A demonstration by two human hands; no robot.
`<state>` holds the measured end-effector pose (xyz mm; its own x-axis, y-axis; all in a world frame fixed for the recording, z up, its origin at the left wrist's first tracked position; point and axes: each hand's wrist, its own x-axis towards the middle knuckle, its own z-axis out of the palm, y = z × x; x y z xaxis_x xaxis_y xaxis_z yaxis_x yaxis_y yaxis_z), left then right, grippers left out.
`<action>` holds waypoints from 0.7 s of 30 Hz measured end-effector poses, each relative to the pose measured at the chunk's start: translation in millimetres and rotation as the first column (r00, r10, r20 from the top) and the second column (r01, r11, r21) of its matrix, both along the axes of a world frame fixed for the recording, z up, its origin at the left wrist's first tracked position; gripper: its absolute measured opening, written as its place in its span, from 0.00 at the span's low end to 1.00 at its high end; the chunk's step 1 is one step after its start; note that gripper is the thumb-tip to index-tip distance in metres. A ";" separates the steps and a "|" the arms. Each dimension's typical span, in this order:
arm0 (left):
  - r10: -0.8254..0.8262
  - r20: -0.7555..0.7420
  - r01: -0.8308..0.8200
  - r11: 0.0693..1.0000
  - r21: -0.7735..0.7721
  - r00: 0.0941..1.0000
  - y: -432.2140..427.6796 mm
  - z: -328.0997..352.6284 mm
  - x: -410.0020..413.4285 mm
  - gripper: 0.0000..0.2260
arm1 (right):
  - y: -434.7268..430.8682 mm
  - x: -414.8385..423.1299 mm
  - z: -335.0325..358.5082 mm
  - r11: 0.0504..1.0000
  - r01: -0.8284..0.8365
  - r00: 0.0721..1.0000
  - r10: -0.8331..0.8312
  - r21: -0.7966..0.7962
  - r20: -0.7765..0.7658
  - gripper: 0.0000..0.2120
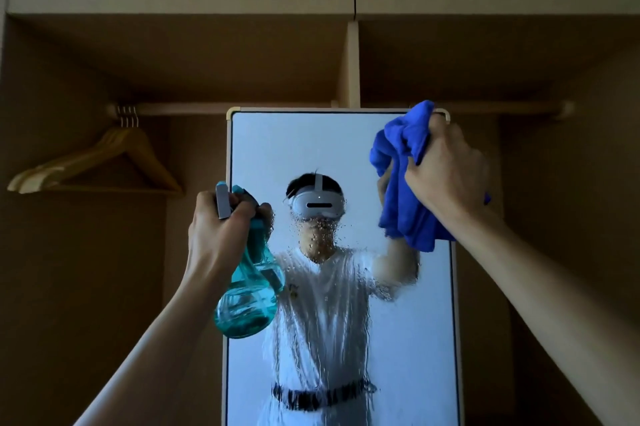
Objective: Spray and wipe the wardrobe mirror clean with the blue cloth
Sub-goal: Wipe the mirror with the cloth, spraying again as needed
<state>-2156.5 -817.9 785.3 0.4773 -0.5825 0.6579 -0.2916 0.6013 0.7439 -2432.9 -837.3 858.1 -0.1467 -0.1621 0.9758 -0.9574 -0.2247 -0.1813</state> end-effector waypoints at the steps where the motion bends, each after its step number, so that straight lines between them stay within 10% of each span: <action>1: -0.001 -0.001 0.001 1.000 0.000 1.000 0.8 -0.1 0.8 0.09 | 0.6 6.1 -1.0 1.000 -0.006 1.000 0.007 0.008 -0.016 0.19; 21: -0.191 -0.066 0.198 0.972 0.128 0.979 18.3 -27.6 26.4 0.17 | 19.5 183.3 -18.0 0.973 -0.143 0.849 0.215 0.183 -0.483 0.19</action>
<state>-2130.2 -799.6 757.7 0.3782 -0.7483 0.5450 -0.1369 0.5370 0.8324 -2249.6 -817.8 840.1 0.3959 -0.2734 0.8767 -0.8727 -0.4089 0.2666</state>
